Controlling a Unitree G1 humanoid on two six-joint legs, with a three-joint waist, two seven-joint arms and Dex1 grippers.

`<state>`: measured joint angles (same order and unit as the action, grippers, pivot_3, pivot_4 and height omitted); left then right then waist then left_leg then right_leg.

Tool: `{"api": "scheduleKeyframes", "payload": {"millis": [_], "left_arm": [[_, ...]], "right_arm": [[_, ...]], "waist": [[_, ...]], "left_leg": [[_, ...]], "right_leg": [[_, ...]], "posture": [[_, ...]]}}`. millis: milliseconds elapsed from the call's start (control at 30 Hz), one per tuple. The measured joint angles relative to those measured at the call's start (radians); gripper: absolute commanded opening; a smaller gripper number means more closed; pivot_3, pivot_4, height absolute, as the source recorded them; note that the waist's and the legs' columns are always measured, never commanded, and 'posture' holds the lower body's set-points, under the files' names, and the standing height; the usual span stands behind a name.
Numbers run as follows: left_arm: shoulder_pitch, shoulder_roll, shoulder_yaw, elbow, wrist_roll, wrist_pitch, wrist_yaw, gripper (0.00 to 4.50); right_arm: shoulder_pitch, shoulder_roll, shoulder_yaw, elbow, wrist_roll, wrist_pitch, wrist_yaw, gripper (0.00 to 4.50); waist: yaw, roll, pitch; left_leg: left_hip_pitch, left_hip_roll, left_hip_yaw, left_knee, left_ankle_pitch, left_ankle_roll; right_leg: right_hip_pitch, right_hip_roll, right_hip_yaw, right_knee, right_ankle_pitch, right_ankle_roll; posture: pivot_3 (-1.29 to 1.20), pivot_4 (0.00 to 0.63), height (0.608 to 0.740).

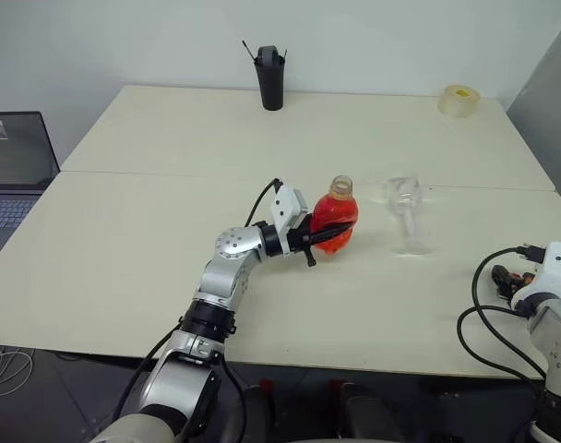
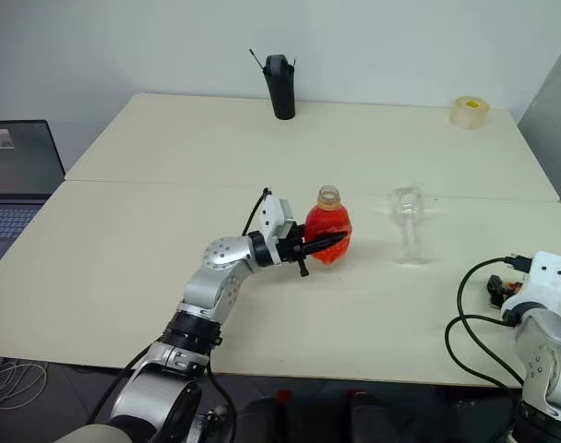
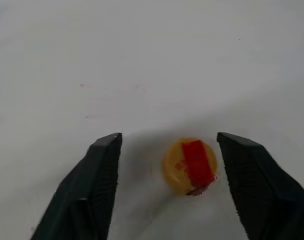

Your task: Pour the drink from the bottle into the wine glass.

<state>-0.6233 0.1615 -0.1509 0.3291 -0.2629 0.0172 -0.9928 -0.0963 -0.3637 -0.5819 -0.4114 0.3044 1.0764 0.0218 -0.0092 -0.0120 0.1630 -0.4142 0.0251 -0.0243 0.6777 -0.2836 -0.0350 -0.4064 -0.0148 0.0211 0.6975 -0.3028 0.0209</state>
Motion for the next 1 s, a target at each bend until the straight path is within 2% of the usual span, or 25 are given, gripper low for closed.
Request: {"api": "scheduleKeyframes", "payload": {"millis": [33, 67, 200, 300, 433, 600, 700, 800, 1000], "left_arm": [[0.000, 0.000, 0.000, 0.000, 0.000, 0.000, 0.000, 0.74], [0.000, 0.000, 0.000, 0.001, 0.000, -0.001, 0.000, 0.74], [-0.003, 0.005, 0.003, 0.028, 0.000, -0.003, 0.004, 0.74], [-0.008, 0.016, 0.018, 0.045, 0.001, -0.005, 0.023, 0.74], [-0.043, 0.040, 0.066, 0.076, 0.004, -0.022, 0.076, 0.74], [-0.064, 0.081, 0.132, 0.142, 0.029, -0.074, 0.184, 0.74], [-0.075, 0.101, 0.191, 0.204, 0.051, -0.087, 0.296, 0.74], [-0.082, 0.113, 0.250, 0.240, 0.051, -0.088, 0.400, 0.74], [-0.084, 0.140, 0.309, 0.305, 0.057, -0.096, 0.515, 0.74]], "right_arm": [[0.000, -0.003, 0.006, 0.000, 0.000, 0.001, 0.001, 4.47], [0.001, -0.008, 0.011, -0.002, 0.000, 0.004, 0.004, 4.50], [-0.025, -0.053, 0.018, -0.050, 0.010, 0.048, 0.023, 4.50], [-0.077, -0.137, 0.058, -0.107, 0.033, 0.094, 0.067, 4.50], [-0.140, -0.339, 0.190, -0.289, 0.175, 0.097, 0.292, 4.50], [-0.207, -0.401, 0.247, -0.366, 0.388, 0.095, 0.507, 4.50], [-0.291, -0.388, 0.359, -0.370, 0.433, 0.081, 0.546, 4.50], [-0.402, -0.292, 0.566, -0.302, 0.372, 0.025, 0.519, 4.50], [-0.506, -0.161, 0.789, -0.156, 0.248, -0.051, 0.482, 4.50]], "waist": [[0.000, 0.000, 0.000], [0.000, 0.000, 0.000], [0.000, 0.001, 0.000], [-0.005, 0.001, 0.000], [-0.016, 0.001, 0.000], [-0.017, -0.001, 0.001], [-0.021, -0.001, 0.001], [-0.024, -0.002, 0.001], [-0.020, -0.002, 0.001]], "left_leg": [[0.000, 0.000, 0.000, 0.000, 0.000, 0.000], [0.000, 0.000, 0.000, 0.000, 0.000, 0.000], [0.000, -0.001, 0.000, 0.000, 0.000, 0.000], [0.000, -0.001, 0.000, 0.000, 0.000, 0.000], [0.000, -0.001, -0.002, 0.000, 0.000, 0.000], [0.000, 0.000, -0.003, 0.001, 0.000, 0.000], [0.000, 0.000, -0.004, 0.001, 0.000, 0.000], [0.000, 0.001, -0.004, 0.002, 0.000, 0.000], [-0.001, 0.001, -0.005, 0.002, 0.000, -0.001]], "right_leg": [[0.000, 0.000, 0.000, 0.000, 0.000, 0.000], [0.000, 0.000, 0.000, 0.000, 0.000, 0.000], [0.000, 0.000, 0.000, 0.000, 0.000, 0.000], [0.000, 0.001, 0.000, 0.000, 0.000, 0.000], [0.002, 0.003, -0.003, -0.001, 0.000, 0.000], [0.002, 0.002, -0.003, -0.001, 0.000, 0.000], [0.002, 0.002, -0.003, 0.000, 0.000, 0.000], [0.001, 0.002, -0.003, 0.000, 0.000, 0.000], [0.000, -0.003, -0.004, 0.000, 0.000, 0.000]], "posture": [[0.00, 0.150, 0.740], [0.00, 0.150, 0.740], [0.00, 0.150, 0.740], [0.00, 0.150, 0.740], [0.00, 0.150, 0.740], [0.00, 0.150, 0.740], [0.00, 0.150, 0.740], [0.00, 0.150, 0.740], [0.00, 0.150, 0.740]]}}
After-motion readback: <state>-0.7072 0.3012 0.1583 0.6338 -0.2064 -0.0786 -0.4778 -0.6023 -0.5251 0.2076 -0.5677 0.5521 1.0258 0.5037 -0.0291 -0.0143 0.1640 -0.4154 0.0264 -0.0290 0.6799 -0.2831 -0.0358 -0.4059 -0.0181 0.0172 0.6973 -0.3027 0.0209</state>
